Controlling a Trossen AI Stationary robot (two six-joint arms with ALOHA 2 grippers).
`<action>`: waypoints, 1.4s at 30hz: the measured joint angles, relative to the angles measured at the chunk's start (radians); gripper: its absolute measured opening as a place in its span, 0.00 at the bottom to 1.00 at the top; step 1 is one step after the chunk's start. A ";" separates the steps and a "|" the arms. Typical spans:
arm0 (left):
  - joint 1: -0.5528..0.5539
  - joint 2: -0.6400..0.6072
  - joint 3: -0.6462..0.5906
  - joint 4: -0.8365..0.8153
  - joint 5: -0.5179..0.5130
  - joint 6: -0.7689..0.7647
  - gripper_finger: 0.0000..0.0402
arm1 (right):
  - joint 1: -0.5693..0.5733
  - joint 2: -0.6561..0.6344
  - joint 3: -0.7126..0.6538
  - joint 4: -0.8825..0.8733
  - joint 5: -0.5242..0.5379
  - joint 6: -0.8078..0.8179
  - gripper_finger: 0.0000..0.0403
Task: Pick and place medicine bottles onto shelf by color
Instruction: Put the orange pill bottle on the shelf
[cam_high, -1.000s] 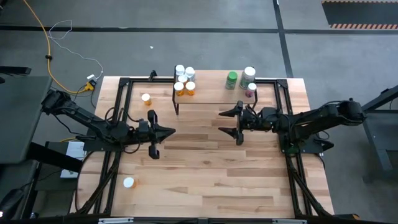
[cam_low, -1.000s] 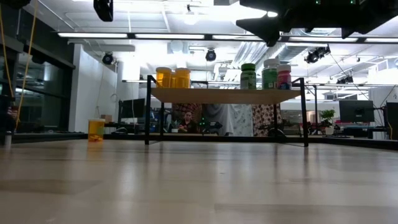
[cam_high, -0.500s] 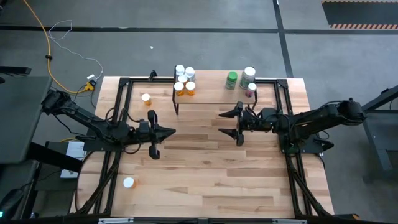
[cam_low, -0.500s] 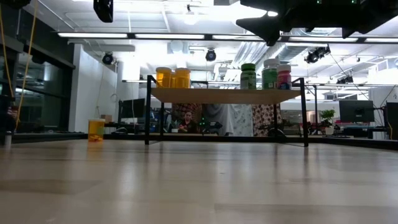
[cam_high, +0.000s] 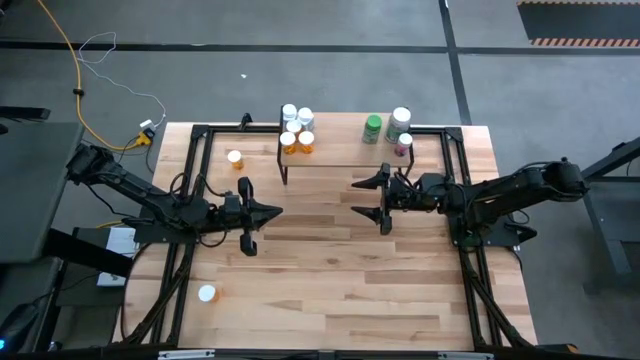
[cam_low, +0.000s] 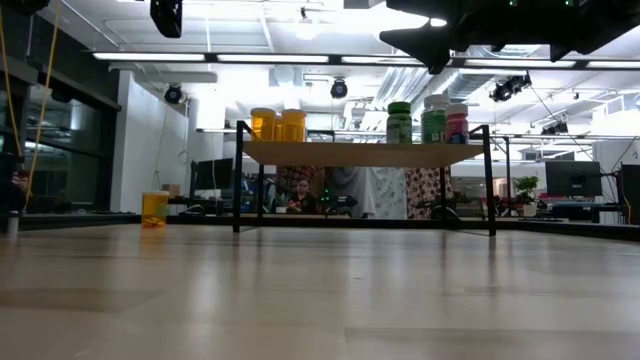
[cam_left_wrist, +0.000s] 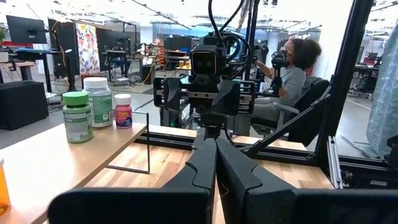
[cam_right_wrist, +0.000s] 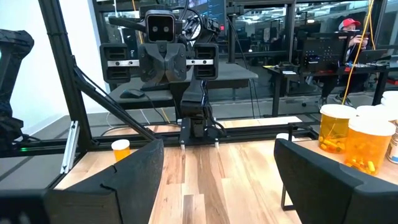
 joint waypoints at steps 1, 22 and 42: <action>0.000 0.000 0.000 0.000 0.000 0.005 0.00 | 0.000 0.000 0.000 0.000 0.000 0.000 0.73; -0.001 0.000 0.000 -0.062 -0.095 0.061 0.14 | 0.000 0.000 0.000 0.000 0.000 0.011 0.73; -0.001 0.000 0.000 -0.110 -0.092 -0.013 0.80 | 0.000 0.000 0.000 0.000 0.000 0.019 0.73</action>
